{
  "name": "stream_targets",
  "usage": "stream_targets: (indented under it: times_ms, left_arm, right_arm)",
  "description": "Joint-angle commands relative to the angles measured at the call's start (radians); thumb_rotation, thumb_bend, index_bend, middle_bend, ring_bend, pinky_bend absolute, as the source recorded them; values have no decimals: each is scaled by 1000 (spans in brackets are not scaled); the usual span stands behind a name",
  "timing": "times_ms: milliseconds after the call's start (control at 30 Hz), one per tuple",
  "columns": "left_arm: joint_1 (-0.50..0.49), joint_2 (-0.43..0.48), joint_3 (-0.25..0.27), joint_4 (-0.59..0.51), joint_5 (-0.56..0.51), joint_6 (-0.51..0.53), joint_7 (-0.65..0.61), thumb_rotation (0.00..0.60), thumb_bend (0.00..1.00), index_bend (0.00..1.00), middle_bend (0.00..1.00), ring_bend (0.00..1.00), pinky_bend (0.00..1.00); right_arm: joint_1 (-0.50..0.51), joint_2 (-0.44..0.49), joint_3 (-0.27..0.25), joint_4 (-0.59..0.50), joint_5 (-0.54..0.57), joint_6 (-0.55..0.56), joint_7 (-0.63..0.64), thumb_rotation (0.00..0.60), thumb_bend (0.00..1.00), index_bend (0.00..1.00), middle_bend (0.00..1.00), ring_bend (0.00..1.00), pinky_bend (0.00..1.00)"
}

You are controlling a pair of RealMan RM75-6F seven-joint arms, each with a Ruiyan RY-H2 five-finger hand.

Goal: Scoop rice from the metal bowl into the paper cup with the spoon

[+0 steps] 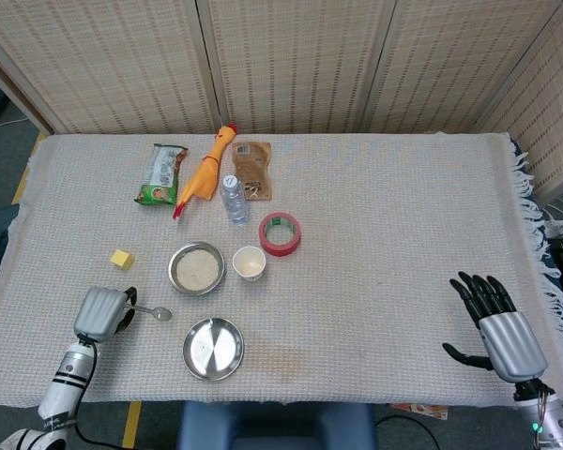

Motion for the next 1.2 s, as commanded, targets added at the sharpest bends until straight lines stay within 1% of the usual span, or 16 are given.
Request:
stream_targets:
  times_ms: [33,267,400,533,667,867,1000,1200]
  left_arm:
    - [-39,59,-53,-120,-54,-20,139,600,399,720,1000,1000,1000]
    - [-121,88,-134,-231,-184,-72,371,600,400,723,1000,1000,1000]
    - [-175,68,-166,-237,-286,-94,520,600,401,722,1000,1000,1000]
    - [-229,15,-181,-214,-370,-69,675,600,401,722,1000,1000,1000]
    - [-270,-54,-172,-176,-402,-7,819,600,401,719,1000,1000,1000]
    - [-318,-163,-136,-66,-387,72,975,600,402,714,1000,1000,1000]
    - [-332,-202,-118,-28,-379,94,1022,600,401,711,1000,1000,1000]
    - [-336,-228,-93,1,-363,106,1033,600,401,711,1000,1000,1000]
  right_arm:
    - [-6,-2,-3,4,-15,19,6,460,114,0,0,0,0]
    - [-10,2,-4,8,-22,29,15,460,114,0,0,0,0]
    - [-8,4,-5,8,-24,27,19,460,114,0,0,0,0]
    - [-10,7,-7,6,-27,30,20,459,114,0,0,0,0]
    - [-13,11,-9,3,-32,36,21,459,114,0,0,0,0]
    - [-16,20,-16,-2,-43,41,34,459,114,0,0,0,0]
    - [-16,29,-18,-4,-49,45,48,459,114,0,0,0,0]
    - [-18,35,-19,-3,-53,49,61,460,114,0,0,0,0]
